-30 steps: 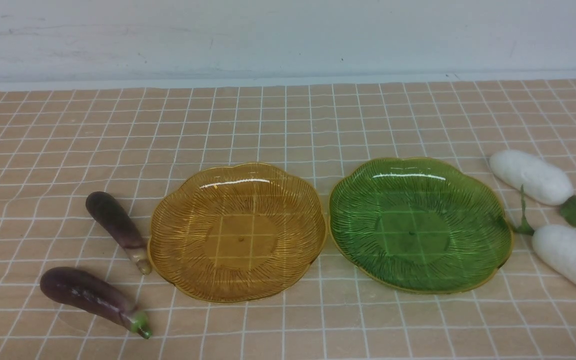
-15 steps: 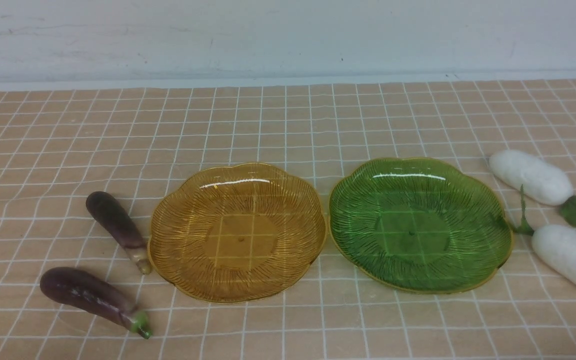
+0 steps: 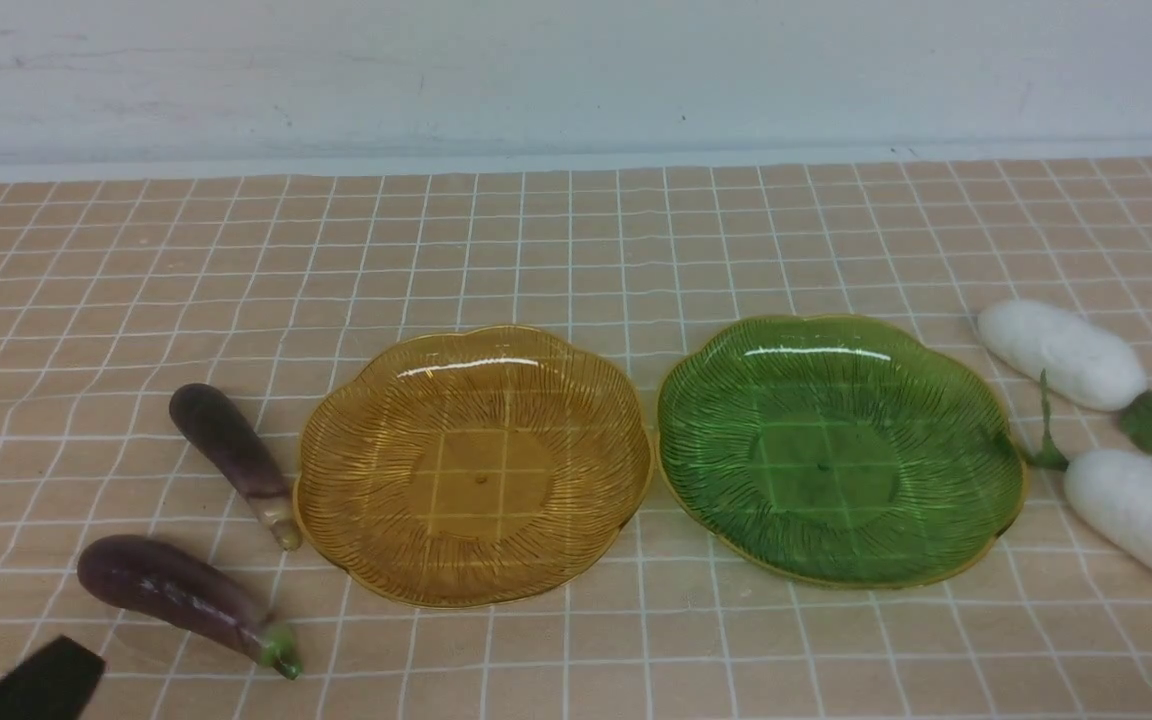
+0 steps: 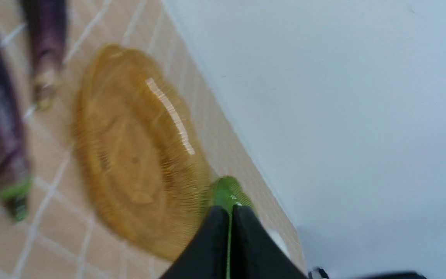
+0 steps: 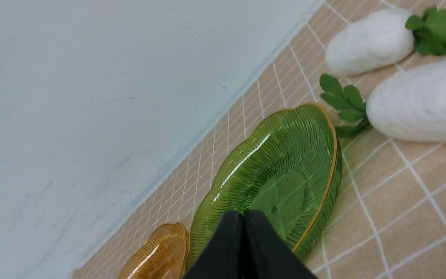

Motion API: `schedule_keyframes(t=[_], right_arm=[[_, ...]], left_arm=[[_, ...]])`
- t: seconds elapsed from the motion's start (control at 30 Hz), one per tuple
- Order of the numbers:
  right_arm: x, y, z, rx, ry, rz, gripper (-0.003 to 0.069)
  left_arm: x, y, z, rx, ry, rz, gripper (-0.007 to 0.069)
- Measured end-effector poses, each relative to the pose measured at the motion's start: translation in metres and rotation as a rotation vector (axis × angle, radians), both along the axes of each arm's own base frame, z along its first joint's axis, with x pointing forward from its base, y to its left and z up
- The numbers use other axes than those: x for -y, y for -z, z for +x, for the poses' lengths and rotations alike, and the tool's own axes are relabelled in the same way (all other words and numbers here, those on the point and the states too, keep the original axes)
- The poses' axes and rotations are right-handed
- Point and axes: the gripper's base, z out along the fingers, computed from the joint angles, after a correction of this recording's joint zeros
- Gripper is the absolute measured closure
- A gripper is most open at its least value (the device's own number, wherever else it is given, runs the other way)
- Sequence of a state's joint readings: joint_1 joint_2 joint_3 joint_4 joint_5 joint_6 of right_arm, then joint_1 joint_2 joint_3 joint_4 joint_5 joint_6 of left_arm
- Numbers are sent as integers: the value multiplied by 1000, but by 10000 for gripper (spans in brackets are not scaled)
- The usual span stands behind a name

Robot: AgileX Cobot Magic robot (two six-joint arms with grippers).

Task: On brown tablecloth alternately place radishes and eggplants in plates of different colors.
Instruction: 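Place the white radish on the plate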

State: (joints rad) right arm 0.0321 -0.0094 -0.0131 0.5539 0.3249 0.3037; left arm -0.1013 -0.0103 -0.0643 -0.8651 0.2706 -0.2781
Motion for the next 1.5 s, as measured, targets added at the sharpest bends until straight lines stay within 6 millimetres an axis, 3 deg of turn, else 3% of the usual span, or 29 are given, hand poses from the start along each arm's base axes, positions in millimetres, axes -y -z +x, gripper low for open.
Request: schedule_keyframes(t=[0.07, 0.1, 0.17, 0.2, 0.23, 0.27, 0.37, 0.47, 0.67, 0.77, 0.87, 1.0, 1.1, 1.3, 1.4, 1.5], right_arm=[[0, -18, -3, 58, -8, -73, 667], [0, -51, -9, 152, -12, -199, 667], [-1, -65, -11, 177, -17, -263, 667], [-2, -82, -11, 165, -39, -352, 667], [-3, -86, -11, 143, -58, -387, 667], [-6, -97, -7, 63, -112, -464, 667], [-10, -84, 19, -377, -300, -537, 667], [-9, -68, 48, -658, -358, -527, 667], [4, -68, 119, -806, -322, -711, 605], [9, -63, 157, -868, -329, -798, 493], [12, -48, 197, -926, -348, -871, 295], [15, -28, 236, -977, -374, -953, 41], [18, -7, 254, -1011, -402, -1020, -21], [22, 32, 269, -1082, -471, -1124, -24], [23, 47, 272, -1124, -477, -1127, 54], [24, 46, 273, -1135, -458, -1116, 160]], left_arm=[[1, -16, -2, 42, 16, 60, 627], [3, -36, -4, 73, 44, 141, 627], [6, -46, -2, 64, 68, 187, 627], [10, -53, 6, 1, 118, 247, 627], [11, -55, 7, -9, 132, 258, 627], [18, -54, 22, -157, 235, 339, 627], [26, -43, 41, -382, 393, 446, 627], [30, -31, 69, -603, 544, 549, 627], [30, -24, 101, -681, 626, 659, 611], [30, -26, 104, -656, 625, 685, 575], [29, -26, 105, -640, 610, 694, 527], [29, -26, 106, -636, 606, 695, 454], [29, -27, 107, -629, 596, 697, 416], [29, -27, 107, -628, 595, 697, 396], [29, -27, 107, -627, 593, 697, 396], [29, -27, 107, -627, 593, 697, 396]])
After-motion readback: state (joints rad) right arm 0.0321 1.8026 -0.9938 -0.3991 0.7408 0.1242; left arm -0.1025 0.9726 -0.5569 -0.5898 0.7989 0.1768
